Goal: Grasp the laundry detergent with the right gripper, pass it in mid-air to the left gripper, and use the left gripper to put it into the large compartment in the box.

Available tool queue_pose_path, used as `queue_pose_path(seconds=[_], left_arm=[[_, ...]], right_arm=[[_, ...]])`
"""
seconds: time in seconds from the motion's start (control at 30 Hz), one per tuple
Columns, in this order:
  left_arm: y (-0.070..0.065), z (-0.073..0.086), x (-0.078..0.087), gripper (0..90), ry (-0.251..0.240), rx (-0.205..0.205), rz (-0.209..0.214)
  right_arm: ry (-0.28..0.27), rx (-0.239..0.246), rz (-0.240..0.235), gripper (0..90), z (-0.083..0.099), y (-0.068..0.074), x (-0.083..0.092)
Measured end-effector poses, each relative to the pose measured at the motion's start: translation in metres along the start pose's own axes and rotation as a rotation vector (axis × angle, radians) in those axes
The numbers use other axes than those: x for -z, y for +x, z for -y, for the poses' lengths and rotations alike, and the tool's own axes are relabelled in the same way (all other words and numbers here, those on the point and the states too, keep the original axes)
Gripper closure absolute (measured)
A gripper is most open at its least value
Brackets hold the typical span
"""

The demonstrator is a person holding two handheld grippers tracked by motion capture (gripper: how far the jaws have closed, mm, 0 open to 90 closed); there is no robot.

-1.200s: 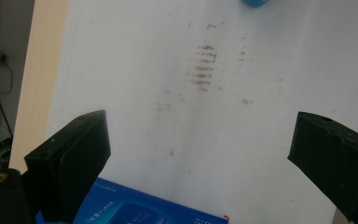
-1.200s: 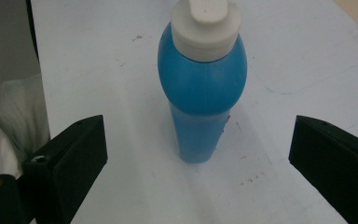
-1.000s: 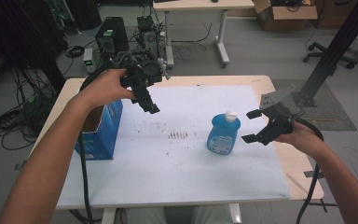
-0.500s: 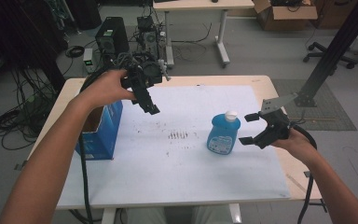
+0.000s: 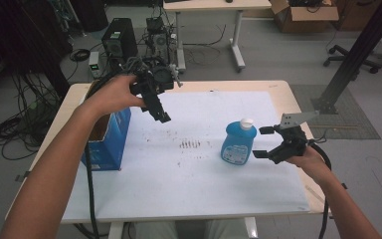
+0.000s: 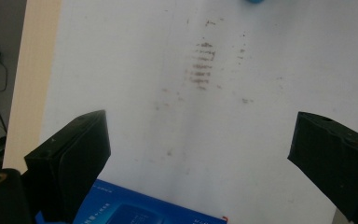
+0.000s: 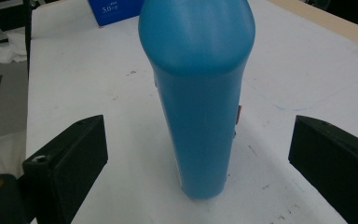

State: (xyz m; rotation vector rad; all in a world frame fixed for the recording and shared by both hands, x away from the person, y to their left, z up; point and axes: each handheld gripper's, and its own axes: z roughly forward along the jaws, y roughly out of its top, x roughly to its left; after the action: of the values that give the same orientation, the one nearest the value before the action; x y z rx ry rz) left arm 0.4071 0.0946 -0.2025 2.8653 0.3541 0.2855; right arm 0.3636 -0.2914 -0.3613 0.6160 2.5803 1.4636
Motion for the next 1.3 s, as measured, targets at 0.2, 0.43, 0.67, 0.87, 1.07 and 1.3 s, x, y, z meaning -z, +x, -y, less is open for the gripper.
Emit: queue_pose_path(seconds=[0.2, 0.43, 0.67, 0.87, 1.07, 1.3], left_arm=[[0.001, 0.000, -0.001, 5.5, 0.004, 0.002, 0.003], [0.000, 0.001, -0.001, 5.6, 0.002, 0.001, 0.001], [0.001, 0.001, -0.002, 5.6, 0.005, 0.004, 0.002], [0.001, 0.001, -0.003, 5.6, 0.001, 0.004, 0.002], [0.001, 0.001, -0.003, 5.6, 0.005, 0.004, 0.003], [0.001, 0.001, -0.004, 5.6, 0.004, 0.005, 0.003]], right_arm=[[-0.024, -0.010, 0.004, 4.2, 0.007, -0.002, -0.002], [-0.040, -0.012, 0.012, 4.2, 0.011, -0.003, -0.006], [-0.051, -0.012, 0.016, 4.2, 0.014, -0.003, -0.010], [-0.053, -0.005, 0.021, 4.2, 0.015, -0.004, -0.018], [-0.063, -0.004, 0.014, 4.3, 0.016, -0.003, -0.027], [-0.071, -0.001, 0.006, 4.4, 0.014, -0.003, -0.041]])
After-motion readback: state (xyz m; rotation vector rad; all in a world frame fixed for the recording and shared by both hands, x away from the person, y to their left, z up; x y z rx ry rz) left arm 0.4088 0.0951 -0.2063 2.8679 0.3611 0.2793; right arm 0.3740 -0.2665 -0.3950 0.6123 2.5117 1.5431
